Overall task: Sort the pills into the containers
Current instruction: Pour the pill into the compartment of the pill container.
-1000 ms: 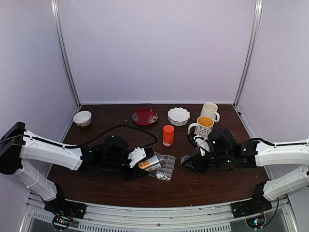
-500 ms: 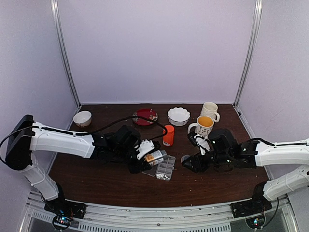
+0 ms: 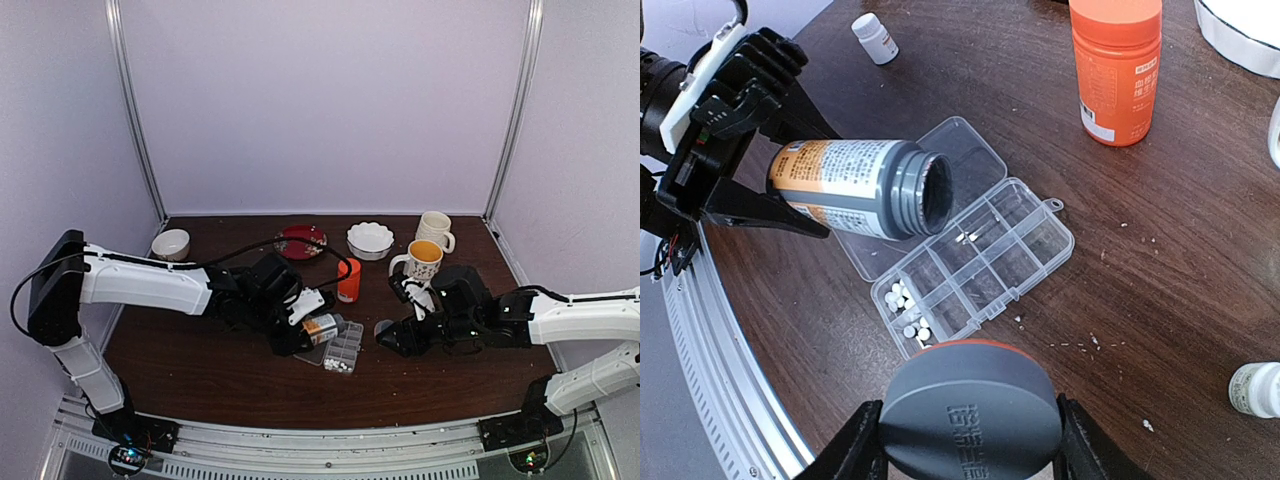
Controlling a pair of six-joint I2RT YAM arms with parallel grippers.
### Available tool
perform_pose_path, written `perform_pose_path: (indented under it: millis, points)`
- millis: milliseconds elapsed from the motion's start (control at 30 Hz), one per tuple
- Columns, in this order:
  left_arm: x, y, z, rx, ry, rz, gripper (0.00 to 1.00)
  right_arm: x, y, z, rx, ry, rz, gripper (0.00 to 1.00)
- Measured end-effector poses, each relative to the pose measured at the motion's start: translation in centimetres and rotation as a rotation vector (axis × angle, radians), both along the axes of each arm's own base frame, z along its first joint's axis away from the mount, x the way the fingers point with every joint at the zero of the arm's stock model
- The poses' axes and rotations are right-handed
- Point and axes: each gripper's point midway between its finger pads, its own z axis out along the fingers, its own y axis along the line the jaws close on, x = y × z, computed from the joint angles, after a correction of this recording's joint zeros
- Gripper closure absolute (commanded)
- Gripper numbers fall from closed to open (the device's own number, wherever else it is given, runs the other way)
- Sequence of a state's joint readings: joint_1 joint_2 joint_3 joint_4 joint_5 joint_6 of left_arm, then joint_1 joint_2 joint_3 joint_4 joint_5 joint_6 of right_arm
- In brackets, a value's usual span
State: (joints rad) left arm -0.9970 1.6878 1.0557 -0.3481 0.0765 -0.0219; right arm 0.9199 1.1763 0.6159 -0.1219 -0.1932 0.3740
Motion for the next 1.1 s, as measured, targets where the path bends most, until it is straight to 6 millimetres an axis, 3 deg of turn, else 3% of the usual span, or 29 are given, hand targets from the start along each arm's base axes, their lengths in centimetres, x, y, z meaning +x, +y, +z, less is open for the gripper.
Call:
perform_pose_path:
  millis: [433,1100]
  points:
    - [0.8,-1.0,-0.4,0.032,0.06,0.009,0.93,0.0,0.0,0.0,0.0,0.001,0.0,0.99]
    - [1.3,-0.8,-0.1,0.113,0.129,0.055,0.93,0.0,0.0,-0.5,-0.013,0.009,0.0,0.99]
